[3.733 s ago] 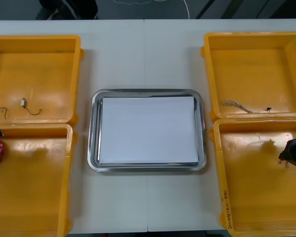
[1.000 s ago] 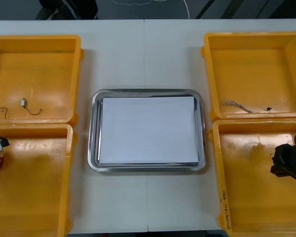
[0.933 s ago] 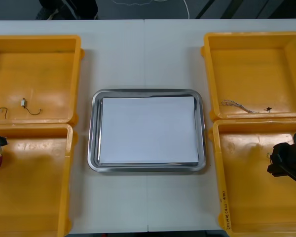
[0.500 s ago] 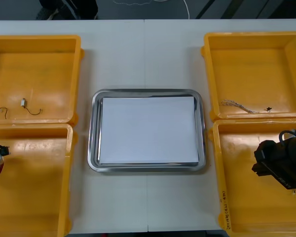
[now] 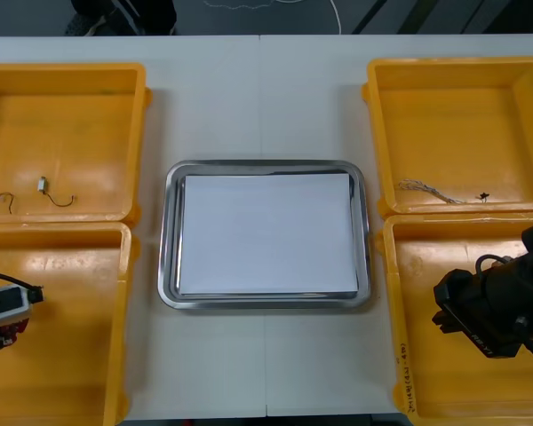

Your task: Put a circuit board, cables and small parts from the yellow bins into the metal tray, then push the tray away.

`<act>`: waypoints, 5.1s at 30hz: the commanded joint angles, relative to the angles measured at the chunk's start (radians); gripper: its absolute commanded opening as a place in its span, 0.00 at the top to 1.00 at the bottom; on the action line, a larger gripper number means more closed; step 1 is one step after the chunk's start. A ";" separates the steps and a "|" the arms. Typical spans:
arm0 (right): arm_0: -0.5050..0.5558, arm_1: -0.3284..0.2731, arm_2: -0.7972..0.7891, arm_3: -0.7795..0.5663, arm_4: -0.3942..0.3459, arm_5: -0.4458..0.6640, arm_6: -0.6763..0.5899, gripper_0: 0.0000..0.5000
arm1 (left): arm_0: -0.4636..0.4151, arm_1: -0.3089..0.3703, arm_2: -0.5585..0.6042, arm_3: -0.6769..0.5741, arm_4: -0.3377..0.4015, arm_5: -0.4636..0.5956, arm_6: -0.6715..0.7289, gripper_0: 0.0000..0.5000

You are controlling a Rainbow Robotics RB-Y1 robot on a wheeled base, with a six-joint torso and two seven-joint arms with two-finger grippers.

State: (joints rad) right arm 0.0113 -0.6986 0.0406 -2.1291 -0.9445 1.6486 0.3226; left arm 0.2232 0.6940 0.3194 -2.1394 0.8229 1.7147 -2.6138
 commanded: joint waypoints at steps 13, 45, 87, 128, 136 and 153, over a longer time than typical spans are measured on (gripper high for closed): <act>0.027 -0.058 0.016 -0.032 0.016 -0.007 -0.023 0.10 | 0.018 -0.134 -0.092 -0.034 -0.191 -0.010 0.080 0.99; -0.005 -0.145 -0.128 -0.084 -0.011 0.112 0.842 0.00 | -0.073 -0.079 0.076 -0.070 -0.065 0.143 0.028 0.00; 0.122 -0.127 -0.025 -0.080 0.228 -0.184 1.512 0.00 | 0.005 -0.001 0.056 0.105 0.007 -0.078 -0.091 0.00; 0.118 -0.099 0.090 0.089 0.288 -0.371 1.653 0.00 | 0.104 0.002 -0.002 0.092 -0.002 -0.188 -0.091 0.00; 0.107 -0.099 0.114 0.124 0.280 -0.409 1.665 0.00 | 0.113 0.002 -0.013 0.092 -0.024 -0.205 -0.091 0.00; 0.088 -0.099 0.131 0.169 0.271 -0.440 1.678 0.46 | 0.111 -0.051 -0.034 0.092 -0.085 -0.231 -0.091 0.00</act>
State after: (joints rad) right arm 0.1112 -0.8038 0.1295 -2.0031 -0.6700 1.2299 1.9758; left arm 0.3013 0.6554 0.2905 -2.0264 0.7545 1.4942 -2.6140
